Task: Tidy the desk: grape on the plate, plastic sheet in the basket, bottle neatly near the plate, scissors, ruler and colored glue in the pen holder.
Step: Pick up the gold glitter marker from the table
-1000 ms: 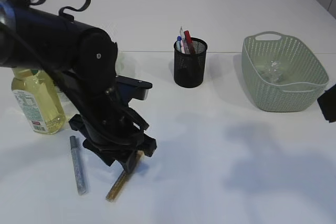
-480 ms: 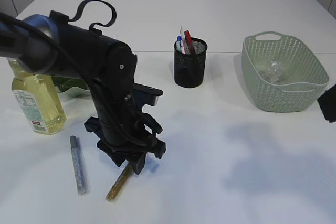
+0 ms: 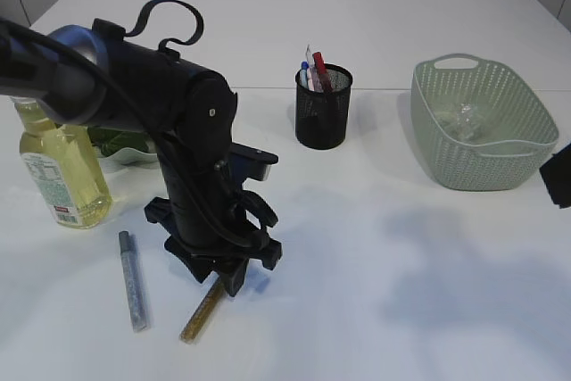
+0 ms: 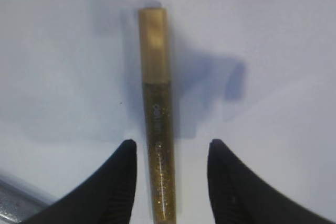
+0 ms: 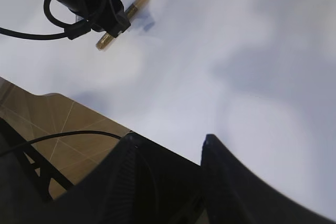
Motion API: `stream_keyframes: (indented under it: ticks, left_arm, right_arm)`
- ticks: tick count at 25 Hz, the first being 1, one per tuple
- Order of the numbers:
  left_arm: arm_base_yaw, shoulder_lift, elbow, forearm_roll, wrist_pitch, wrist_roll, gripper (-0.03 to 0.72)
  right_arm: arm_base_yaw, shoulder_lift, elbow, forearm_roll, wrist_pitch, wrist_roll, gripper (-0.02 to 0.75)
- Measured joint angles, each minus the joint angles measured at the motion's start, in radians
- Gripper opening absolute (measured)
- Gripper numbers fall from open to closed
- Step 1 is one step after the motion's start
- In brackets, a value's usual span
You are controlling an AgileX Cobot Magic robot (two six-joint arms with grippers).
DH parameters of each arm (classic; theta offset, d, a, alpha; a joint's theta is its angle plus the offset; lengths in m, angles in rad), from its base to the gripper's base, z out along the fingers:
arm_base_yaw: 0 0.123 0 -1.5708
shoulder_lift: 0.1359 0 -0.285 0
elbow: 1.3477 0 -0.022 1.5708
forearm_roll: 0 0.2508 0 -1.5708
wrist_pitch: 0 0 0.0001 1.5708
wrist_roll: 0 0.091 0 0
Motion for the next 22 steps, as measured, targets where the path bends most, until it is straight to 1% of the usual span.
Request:
stream_keyframes:
  ticks: [22]
  left_arm:
    - [0.000,0.048,0.000,0.002,0.016,0.000,0.309]
  right_arm:
    - [0.000,0.000,0.000,0.000,0.000,0.000,0.342]
